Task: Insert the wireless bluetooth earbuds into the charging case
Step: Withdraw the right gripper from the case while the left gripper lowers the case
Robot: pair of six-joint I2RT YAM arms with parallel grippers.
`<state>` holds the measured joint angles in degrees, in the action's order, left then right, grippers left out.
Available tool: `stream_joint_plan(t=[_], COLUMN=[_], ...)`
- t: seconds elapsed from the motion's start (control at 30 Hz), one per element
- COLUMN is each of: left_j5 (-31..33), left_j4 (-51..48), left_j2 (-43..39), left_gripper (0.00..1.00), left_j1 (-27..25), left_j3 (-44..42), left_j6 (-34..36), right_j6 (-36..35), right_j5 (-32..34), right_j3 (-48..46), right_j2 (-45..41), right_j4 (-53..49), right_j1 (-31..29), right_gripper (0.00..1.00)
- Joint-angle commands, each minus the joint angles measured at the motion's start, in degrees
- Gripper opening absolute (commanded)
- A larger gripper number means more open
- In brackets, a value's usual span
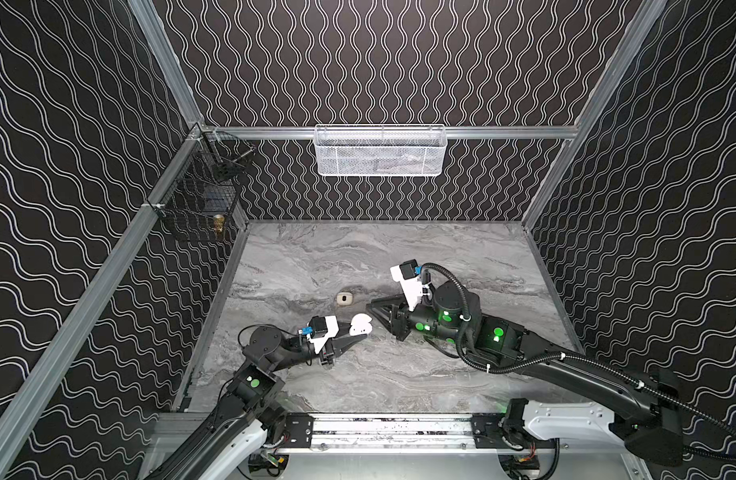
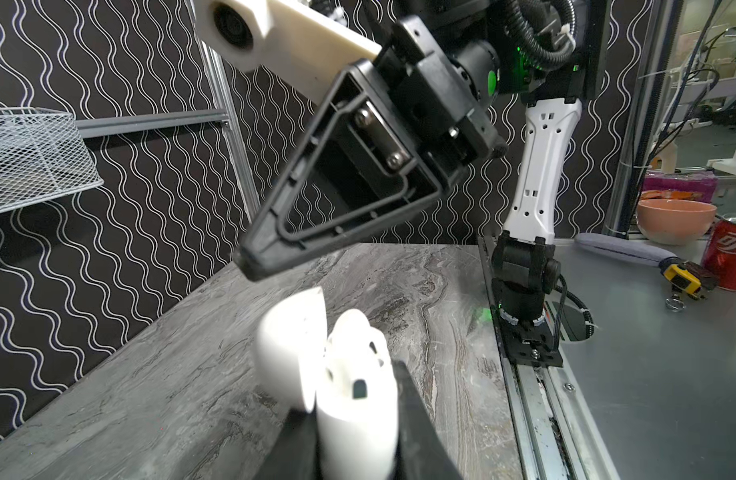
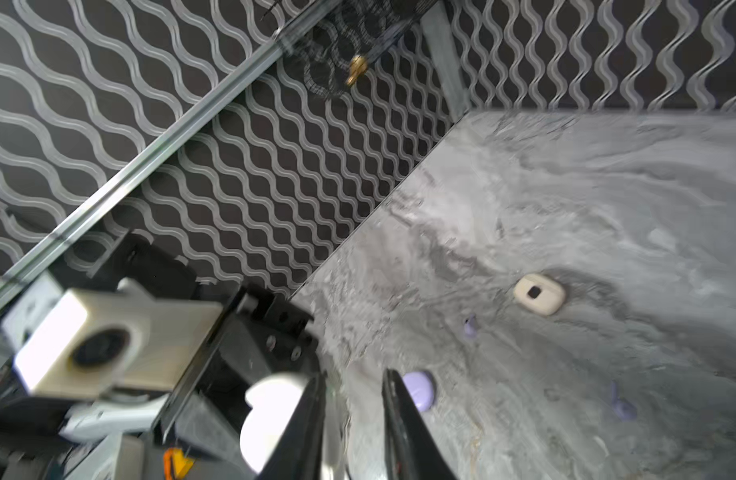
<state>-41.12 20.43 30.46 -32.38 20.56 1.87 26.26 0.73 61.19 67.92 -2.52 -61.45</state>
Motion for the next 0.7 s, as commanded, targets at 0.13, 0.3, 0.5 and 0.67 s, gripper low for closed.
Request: stream_joint_plan(t=[0.13,0.3,0.5,0.67], left_j5=[-1.54,-1.42,0.12,0.80], left_j4=[1.72,1.98,1.10,1.25], left_j2=[0.64,1.62,1.32,0.39], left_gripper=[0.00,0.00,0.00,0.00], left_j1=[-0.62,-0.84,-0.92,-0.93], left_j3=[0.24,0.32,0.22,-0.32], left_j6=[1.47,1.82,1.95,1.57], right_j6=[0.95,-1.66,-3.16,-2.94], right_j5=[7.50,-0.47,-4.33,-4.36], right_j3=[7.98,5.28,1.14,-2.77], right_j2=[9.59,9.54,6.95,3.09], right_j4=[-6.55,-1.66,2.59,5.61], right_j1=[0.81,0.22,-2.20,-3.75], right_gripper=[0.19,0.21,0.23,0.22])
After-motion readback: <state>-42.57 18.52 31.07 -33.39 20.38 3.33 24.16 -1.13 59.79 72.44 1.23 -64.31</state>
